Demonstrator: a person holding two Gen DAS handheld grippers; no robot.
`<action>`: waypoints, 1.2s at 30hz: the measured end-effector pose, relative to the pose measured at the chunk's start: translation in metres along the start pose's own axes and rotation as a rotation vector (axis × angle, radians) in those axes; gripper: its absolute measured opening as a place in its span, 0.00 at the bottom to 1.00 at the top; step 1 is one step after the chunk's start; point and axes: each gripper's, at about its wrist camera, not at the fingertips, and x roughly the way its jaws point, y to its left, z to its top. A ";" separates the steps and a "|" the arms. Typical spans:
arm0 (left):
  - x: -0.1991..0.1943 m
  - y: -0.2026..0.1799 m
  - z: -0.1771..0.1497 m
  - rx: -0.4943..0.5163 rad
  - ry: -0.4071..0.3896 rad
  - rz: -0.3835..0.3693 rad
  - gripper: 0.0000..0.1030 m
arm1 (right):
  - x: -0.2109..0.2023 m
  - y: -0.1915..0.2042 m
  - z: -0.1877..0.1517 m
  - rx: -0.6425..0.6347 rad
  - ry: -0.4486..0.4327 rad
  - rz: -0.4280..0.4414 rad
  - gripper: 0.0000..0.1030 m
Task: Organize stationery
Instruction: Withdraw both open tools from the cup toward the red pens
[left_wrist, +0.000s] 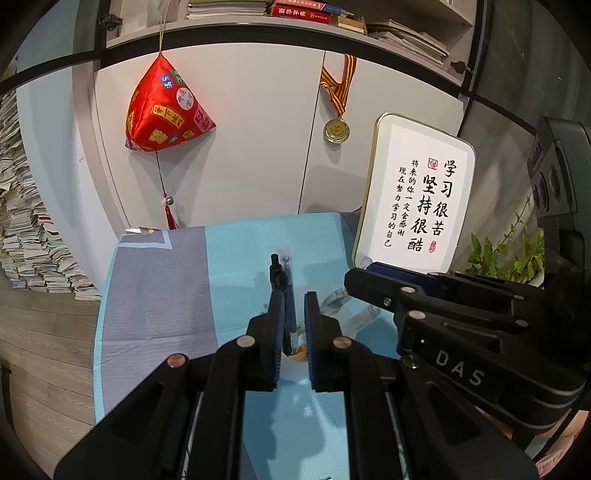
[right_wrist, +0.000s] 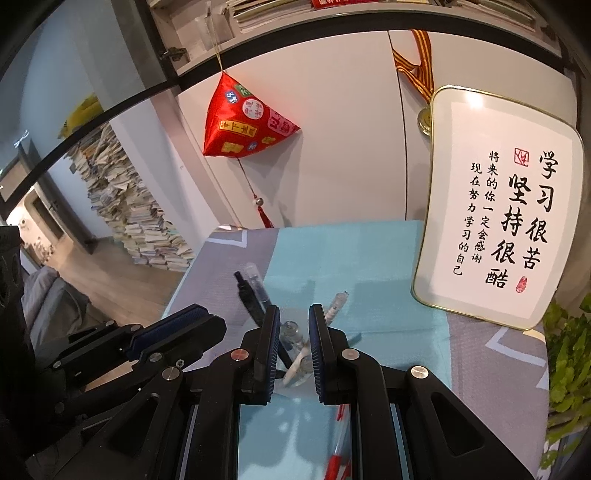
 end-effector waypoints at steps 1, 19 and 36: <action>-0.001 0.000 0.000 0.002 -0.002 0.001 0.09 | -0.001 0.000 0.000 0.000 -0.002 0.000 0.17; -0.041 -0.011 -0.002 0.016 -0.066 -0.003 0.21 | -0.047 0.009 -0.006 -0.008 -0.053 -0.023 0.17; -0.069 -0.033 -0.044 0.077 -0.094 0.027 0.41 | -0.090 -0.005 -0.044 0.021 -0.056 -0.087 0.17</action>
